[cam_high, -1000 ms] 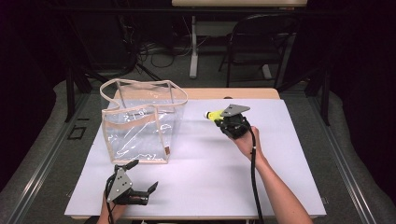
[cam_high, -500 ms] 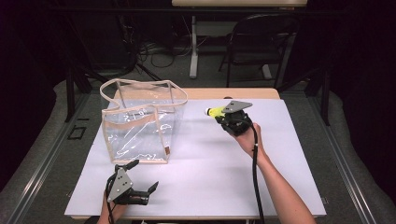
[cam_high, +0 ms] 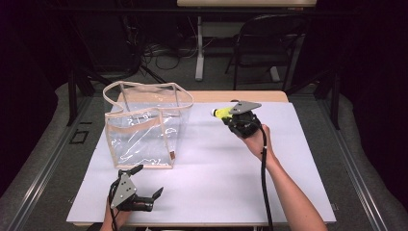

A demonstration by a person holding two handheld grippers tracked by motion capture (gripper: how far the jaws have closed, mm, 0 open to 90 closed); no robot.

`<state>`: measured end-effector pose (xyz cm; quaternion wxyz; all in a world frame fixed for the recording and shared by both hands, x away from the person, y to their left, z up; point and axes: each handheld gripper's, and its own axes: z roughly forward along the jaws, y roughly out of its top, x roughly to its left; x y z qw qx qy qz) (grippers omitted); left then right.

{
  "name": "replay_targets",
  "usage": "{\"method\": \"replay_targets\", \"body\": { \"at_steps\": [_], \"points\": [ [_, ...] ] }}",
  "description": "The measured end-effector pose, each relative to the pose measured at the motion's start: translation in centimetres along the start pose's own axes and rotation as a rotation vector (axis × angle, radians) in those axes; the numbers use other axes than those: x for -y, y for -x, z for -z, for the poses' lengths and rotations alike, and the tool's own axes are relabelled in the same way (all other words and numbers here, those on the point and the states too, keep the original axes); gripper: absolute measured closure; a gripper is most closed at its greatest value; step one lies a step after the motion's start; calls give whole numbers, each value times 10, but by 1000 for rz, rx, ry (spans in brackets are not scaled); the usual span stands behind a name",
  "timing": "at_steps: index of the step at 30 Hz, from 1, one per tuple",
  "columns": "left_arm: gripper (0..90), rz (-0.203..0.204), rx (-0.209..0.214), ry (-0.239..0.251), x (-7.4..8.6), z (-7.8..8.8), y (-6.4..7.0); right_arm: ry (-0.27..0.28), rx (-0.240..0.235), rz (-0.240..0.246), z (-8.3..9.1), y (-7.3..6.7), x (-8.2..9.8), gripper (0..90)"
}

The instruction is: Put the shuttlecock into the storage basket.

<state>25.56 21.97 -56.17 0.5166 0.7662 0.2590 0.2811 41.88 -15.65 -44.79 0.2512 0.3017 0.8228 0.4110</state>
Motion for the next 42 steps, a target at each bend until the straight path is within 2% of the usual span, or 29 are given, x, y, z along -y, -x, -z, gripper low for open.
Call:
{"method": "replay_targets", "body": {
  "at_steps": [42],
  "points": [
    [0,-3,3,-2,0,0,0,71,21,24,26,6,-32,893]
  ]
}}
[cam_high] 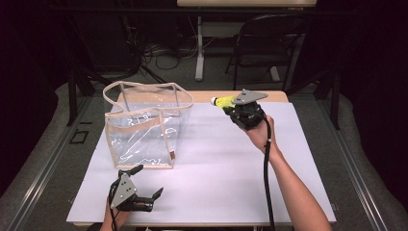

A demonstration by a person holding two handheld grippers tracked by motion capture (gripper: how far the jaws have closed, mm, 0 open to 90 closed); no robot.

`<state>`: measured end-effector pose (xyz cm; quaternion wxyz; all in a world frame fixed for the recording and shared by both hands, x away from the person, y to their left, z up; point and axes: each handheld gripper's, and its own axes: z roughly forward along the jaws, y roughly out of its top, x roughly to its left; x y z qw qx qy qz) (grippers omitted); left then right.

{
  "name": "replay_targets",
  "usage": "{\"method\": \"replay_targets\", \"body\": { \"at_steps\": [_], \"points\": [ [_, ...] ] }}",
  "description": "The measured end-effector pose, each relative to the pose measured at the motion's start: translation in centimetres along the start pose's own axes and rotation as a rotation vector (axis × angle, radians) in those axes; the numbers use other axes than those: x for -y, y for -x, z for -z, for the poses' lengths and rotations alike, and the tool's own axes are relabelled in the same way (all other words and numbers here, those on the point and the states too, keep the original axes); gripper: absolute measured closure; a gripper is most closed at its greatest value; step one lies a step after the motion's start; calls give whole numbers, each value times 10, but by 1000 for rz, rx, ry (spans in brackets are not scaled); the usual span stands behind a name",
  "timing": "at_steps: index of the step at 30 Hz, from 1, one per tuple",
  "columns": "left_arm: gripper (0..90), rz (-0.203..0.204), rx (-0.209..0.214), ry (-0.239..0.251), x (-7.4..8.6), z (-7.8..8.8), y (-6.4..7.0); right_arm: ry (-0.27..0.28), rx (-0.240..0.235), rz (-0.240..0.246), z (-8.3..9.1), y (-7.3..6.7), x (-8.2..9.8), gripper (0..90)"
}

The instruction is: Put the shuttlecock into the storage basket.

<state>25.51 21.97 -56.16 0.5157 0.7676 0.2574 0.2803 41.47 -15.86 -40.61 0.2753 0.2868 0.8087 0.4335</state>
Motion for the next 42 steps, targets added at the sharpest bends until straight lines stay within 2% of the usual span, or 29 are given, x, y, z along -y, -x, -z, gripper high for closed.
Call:
{"method": "replay_targets", "body": {
  "at_steps": [42],
  "points": [
    [0,-1,-3,4,0,0,0,51,9,25,14,3,-29,893]
  ]
}}
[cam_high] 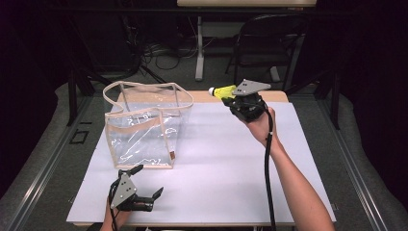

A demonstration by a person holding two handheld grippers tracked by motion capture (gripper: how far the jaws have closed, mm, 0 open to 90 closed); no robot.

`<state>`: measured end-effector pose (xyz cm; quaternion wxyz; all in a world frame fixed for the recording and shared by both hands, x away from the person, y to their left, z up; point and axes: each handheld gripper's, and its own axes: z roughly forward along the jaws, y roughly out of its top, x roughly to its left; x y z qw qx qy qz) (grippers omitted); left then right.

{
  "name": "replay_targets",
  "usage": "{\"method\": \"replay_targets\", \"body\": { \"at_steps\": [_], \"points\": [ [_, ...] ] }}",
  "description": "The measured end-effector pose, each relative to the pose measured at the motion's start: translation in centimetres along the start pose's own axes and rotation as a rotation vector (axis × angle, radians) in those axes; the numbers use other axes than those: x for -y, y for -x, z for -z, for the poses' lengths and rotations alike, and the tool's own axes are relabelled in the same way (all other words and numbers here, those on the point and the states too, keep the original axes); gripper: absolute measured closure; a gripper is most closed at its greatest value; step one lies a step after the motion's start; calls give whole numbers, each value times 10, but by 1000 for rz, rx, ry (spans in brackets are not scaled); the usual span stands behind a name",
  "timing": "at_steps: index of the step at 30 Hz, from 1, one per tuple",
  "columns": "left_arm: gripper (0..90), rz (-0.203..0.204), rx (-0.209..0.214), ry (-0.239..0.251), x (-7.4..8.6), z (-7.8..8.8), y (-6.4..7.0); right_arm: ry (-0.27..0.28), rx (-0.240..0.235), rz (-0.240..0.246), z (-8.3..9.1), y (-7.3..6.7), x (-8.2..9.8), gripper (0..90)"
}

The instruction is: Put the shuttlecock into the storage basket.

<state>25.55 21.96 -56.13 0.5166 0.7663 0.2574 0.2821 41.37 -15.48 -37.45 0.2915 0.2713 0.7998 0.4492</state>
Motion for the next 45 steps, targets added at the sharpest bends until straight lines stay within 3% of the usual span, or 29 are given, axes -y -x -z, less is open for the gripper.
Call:
{"method": "replay_targets", "body": {
  "at_steps": [45],
  "points": [
    [0,4,3,8,0,1,1,24,-28,40,-6,-9,-25,893]
  ]
}}
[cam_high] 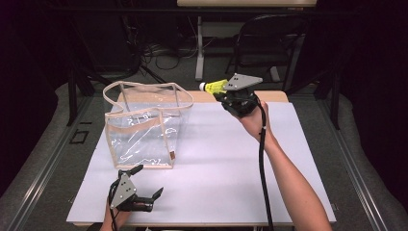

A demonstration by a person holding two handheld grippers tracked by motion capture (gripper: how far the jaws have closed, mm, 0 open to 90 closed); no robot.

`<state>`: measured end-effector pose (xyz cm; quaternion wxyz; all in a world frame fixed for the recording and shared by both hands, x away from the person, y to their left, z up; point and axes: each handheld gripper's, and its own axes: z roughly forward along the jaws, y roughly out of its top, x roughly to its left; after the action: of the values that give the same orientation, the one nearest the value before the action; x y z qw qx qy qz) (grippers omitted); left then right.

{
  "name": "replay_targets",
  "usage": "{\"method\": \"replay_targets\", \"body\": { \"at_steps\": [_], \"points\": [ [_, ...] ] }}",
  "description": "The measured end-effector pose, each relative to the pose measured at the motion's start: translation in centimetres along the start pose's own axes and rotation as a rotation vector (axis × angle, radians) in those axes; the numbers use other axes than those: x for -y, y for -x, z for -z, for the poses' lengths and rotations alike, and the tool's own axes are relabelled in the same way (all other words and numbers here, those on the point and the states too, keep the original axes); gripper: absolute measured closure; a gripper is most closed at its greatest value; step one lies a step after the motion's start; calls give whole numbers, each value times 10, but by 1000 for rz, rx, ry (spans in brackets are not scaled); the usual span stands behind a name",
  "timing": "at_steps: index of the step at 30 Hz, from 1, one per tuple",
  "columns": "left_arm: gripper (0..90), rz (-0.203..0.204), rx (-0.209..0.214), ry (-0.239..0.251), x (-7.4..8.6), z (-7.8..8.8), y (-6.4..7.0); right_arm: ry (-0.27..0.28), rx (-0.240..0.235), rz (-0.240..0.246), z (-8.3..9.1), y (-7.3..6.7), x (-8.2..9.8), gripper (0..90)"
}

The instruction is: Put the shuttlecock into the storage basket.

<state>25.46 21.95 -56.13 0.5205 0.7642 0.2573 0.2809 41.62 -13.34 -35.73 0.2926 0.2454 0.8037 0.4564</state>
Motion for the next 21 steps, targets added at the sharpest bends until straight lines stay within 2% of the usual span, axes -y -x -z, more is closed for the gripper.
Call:
{"method": "replay_targets", "body": {
  "at_steps": [21],
  "points": [
    [0,0,5,4,0,0,0,7,-15,26,-6,-4,-14,893]
  ]
}}
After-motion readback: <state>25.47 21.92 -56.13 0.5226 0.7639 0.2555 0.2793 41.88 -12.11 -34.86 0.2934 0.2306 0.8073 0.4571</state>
